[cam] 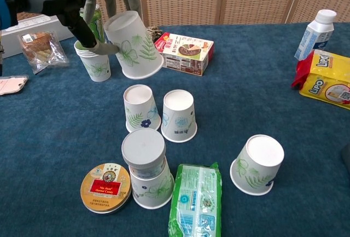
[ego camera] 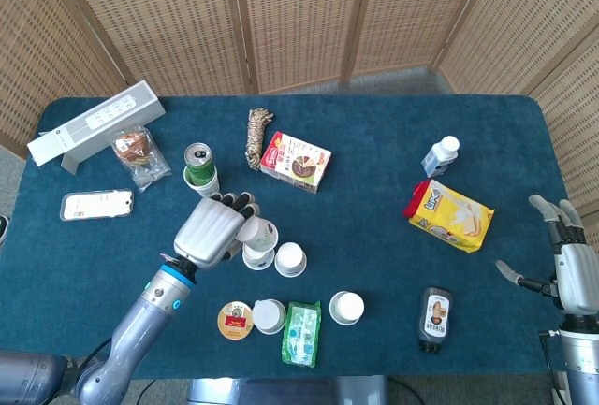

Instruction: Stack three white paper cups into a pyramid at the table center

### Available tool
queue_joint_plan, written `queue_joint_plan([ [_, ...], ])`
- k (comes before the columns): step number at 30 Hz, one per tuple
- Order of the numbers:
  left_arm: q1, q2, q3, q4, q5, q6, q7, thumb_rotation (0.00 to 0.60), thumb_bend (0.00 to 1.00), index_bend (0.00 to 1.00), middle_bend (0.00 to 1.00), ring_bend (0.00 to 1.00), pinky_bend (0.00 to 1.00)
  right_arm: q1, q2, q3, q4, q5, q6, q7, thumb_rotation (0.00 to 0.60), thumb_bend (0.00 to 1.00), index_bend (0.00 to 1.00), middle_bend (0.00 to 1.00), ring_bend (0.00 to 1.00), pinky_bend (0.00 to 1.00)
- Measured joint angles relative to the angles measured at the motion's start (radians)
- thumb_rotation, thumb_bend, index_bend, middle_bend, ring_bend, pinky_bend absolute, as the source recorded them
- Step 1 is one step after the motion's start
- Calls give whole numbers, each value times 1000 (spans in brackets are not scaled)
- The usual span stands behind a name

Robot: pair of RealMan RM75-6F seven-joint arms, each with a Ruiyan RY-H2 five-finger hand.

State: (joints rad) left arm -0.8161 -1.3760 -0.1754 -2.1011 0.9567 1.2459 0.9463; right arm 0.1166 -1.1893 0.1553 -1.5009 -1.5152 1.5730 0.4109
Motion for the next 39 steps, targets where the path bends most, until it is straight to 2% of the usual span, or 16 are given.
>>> queue_joint_plan([
  [14,-58,-119,32,17,-84,42,107,600,337,357,296,376,519,-1,3,3,2,6,-1,14,600,134,78,178,130,1],
  [25,-78,-165,30,55,-112,78,127,600,333,356,295,374,516,-3,7,5,3,8,1,28,600,134,78,177,130,1],
  [39,-89,-215,23,101,-99,90,98,600,324,310,244,310,485,-2,5,4,3,6,1,25,600,134,79,177,130,0],
])
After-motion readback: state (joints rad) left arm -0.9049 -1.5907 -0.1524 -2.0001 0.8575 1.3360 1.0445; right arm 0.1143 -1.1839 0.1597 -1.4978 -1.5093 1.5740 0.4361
